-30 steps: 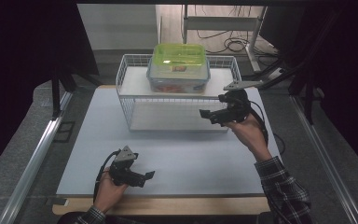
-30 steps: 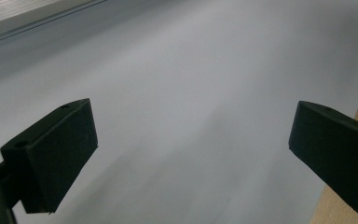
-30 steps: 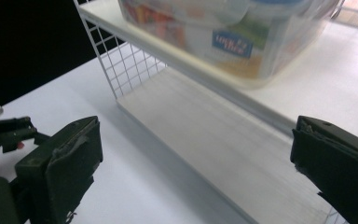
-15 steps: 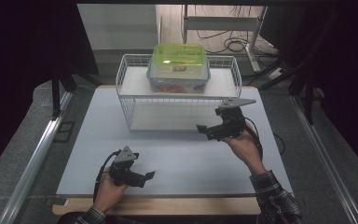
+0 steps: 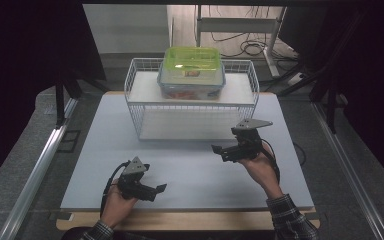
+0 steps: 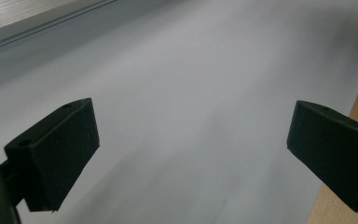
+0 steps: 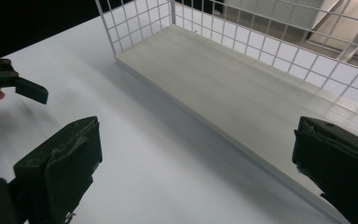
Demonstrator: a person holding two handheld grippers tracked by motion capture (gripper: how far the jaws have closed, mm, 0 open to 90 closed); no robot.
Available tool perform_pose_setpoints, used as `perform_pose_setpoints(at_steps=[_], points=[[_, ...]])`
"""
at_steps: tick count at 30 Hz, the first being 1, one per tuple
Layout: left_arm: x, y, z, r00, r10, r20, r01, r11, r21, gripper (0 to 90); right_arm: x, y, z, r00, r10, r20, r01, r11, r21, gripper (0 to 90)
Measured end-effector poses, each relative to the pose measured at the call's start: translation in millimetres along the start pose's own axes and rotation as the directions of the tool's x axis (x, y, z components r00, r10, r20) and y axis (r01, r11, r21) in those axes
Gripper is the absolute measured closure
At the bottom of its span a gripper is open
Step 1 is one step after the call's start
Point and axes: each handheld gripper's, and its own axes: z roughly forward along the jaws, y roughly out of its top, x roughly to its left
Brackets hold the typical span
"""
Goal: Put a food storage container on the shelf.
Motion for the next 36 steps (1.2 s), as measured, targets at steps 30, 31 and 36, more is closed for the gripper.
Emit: perform_pose_setpoints(at_steps=[30, 31, 36], points=[[0.5, -0.1, -0.1, 1.0, -0.003, -0.009, 0.003, 1.0, 0.005, 1.1, -6.1, -53.1, -35.7, 0.9983, 0.051, 0.029, -0.051, 0.999, 0.007, 0.0], [0.4, -0.1, 0.0, 1.0, -0.003, -0.009, 0.003, 1.0, 0.005, 1.1, -7.1, -55.8, -36.0, 0.9983, 0.051, 0.028, -0.051, 0.999, 0.008, 0.0], [0.5, -0.2, 0.3, 1.0, -0.004, -0.008, 0.004, 1.0, 0.006, 1.1, -13.7, -70.7, -36.6, 0.997, 0.059, 0.049, -0.06, 0.998, 0.022, 0.0]])
